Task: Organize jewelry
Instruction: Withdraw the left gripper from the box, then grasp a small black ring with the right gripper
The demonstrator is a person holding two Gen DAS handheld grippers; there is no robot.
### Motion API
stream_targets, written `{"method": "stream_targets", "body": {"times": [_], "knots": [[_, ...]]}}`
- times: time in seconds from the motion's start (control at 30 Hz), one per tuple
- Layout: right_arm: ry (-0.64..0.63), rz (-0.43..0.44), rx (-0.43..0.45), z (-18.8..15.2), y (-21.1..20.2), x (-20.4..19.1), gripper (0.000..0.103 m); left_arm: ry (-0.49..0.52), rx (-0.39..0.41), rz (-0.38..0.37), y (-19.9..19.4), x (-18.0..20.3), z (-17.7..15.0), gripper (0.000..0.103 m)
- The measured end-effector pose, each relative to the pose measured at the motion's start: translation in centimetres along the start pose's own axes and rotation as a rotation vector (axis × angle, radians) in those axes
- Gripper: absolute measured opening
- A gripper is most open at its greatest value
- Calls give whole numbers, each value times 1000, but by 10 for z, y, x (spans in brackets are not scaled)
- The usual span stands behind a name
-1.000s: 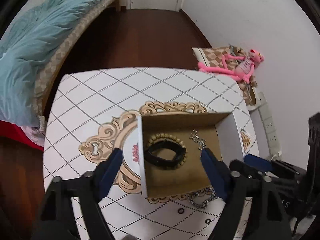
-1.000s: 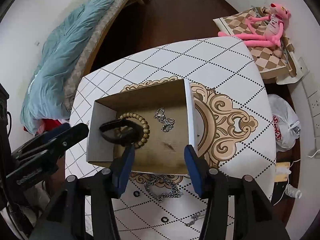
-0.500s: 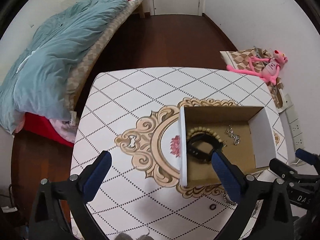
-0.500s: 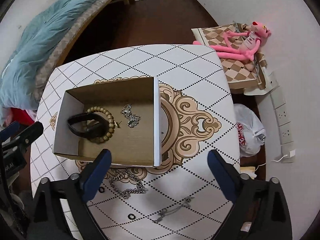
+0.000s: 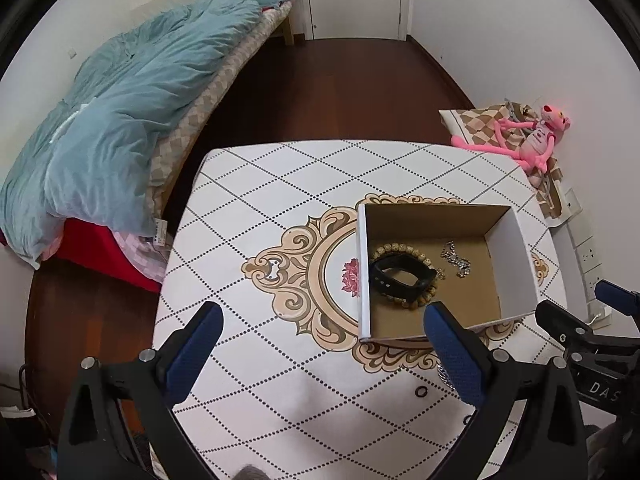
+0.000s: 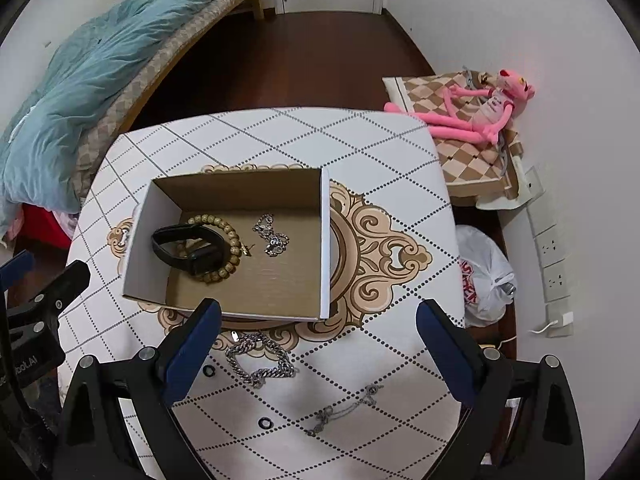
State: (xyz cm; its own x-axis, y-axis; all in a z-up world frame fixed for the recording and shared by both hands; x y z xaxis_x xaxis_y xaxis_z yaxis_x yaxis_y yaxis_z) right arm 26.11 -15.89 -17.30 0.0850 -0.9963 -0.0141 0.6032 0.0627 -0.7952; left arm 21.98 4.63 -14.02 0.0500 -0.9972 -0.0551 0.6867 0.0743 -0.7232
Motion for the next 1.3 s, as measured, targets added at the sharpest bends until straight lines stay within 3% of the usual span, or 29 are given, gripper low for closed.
{"method": "stream_targets", "body": {"times": [0.33, 0.67, 0.8, 1.0, 1.03, 1.17, 1.3], "knots": [[-8, -12, 101, 0, -62, -5, 99, -15, 92, 7, -59, -2, 7, 103], [11, 19, 160, -12, -110, -10, 99, -43, 134, 15, -96, -11, -4, 103], [23, 37, 125, -34, -102, -13, 99, -43, 122, 43, -92, -15, -27, 103], [61, 81, 11, -97, -48, -17, 98, -28, 26, 78, -57, -16, -81, 103], [67, 86, 2, -106, -40, -17, 96, -19, 6, 89, -50, -16, -89, 103], [61, 99, -52, -141, -3, -25, 63, 4, -87, 102, -18, -16, -122, 103], [37, 112, -31, -157, 13, -36, 54, 6, -128, 102, -1, -18, -139, 103]]}}
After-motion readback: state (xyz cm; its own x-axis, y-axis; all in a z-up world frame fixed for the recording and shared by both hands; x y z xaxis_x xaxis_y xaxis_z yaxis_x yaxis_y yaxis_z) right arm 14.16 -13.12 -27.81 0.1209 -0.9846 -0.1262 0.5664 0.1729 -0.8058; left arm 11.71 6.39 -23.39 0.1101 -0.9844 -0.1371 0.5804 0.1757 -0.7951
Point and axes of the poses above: each gripper's, at about its wrist camera, not at the fingertips, and y roughly the way its jaws point, x to its right, z to its top, the point moved 3 cm from there along y, roughly the way its jaws point, and after that the axes turned 15 degrees about x, right-handed, at the moved point
